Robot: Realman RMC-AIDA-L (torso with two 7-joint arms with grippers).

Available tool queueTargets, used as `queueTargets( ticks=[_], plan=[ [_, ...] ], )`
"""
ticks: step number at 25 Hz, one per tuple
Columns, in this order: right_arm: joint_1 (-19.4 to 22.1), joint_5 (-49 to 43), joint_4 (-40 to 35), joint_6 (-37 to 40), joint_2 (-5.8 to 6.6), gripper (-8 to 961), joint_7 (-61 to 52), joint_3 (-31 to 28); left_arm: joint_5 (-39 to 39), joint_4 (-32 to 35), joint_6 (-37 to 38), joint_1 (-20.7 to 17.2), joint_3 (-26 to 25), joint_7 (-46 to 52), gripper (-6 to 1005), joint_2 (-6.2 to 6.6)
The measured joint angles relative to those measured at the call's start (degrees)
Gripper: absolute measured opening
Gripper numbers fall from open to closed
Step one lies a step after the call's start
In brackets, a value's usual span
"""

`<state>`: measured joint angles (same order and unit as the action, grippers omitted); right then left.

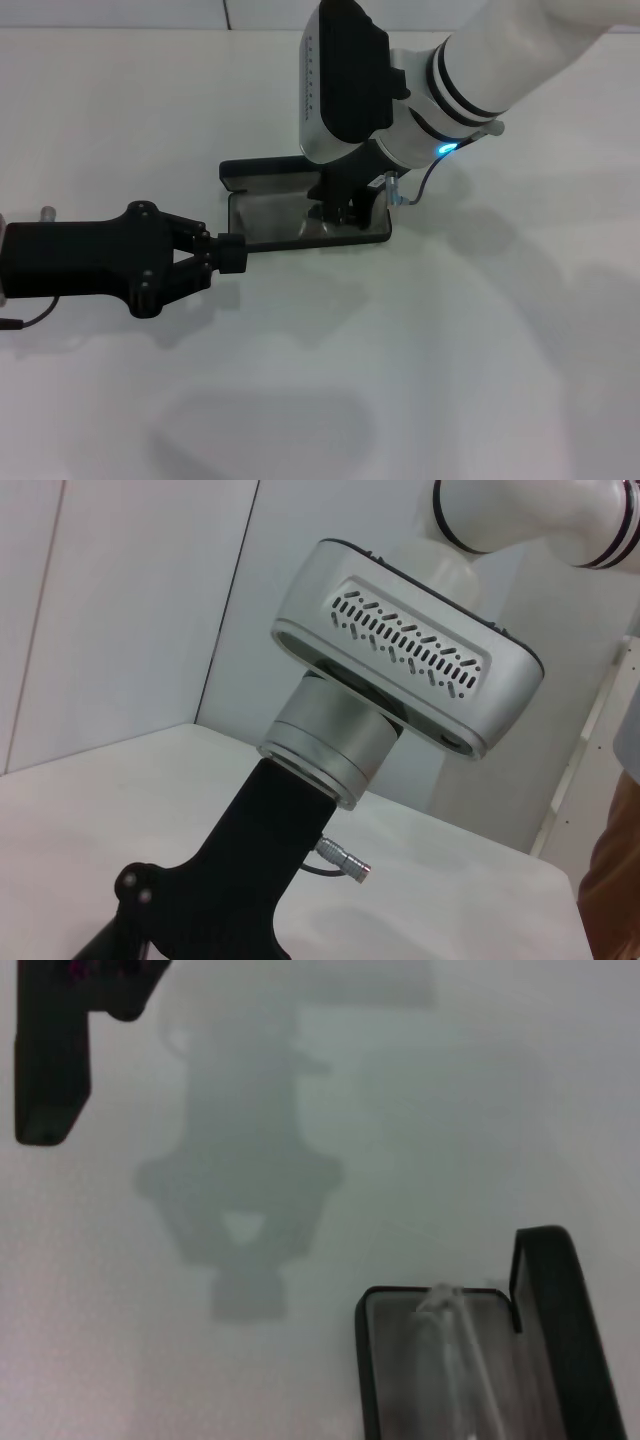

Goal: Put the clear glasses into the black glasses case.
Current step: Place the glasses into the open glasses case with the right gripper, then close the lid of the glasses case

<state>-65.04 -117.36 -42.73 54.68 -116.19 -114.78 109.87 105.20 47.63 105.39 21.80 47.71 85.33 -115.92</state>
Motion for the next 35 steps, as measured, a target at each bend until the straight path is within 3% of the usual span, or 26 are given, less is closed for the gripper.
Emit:
queueTargets(
  ticks=[9,14,17,19,23,28,32,35],
  plan=[
    [0.87,-0.53,-1.61,-1.07,0.0,161,0.0,-0.02,0.0,0.1,0.0,0.07,-0.2,0.11,112,0.0],
    [3.97,-0.83,-6.65,-1.08,0.0,160,-0.08,-0.5,-0.21,0.1,-0.05,-0.3,-0.8,-0.22,112,0.09],
    [7.65,-0.87,-11.24,-0.67,0.0,159,-0.29,-1.17,-0.69,0.15,-0.1,-0.68,-4.7,-0.69,112,-0.13],
    [13.31,0.19,-16.45,-1.12,0.0,158,-0.19,-2.55,-1.27,0.06,-0.18,-0.53,-7.79,-1.62,112,-0.74],
    [29.63,4.44,-26.88,-5.63,0.01,158,2.06,-3.53,-4.62,-0.48,-3.73,1.27,-11.79,-4.46,112,-3.26],
    [45.08,15.81,-31.64,-12.35,0.25,157,9.12,-4.25,-10.41,-7.16,-16.2,6.39,-9.96,-4.33,112,-3.58],
    [50.01,24.87,-29.35,-12.15,0.53,156,15.35,-5.52,-8.43,-12.29,-25.65,11.45,-8.32,-4.47,112,-3.63],
    [51.71,27.13,-27.83,-10.86,0.64,156,16.78,-6.84,-6.98,-16.91,-33.66,16.06,-3.81,-3.45,112,-3.71]
  ],
)
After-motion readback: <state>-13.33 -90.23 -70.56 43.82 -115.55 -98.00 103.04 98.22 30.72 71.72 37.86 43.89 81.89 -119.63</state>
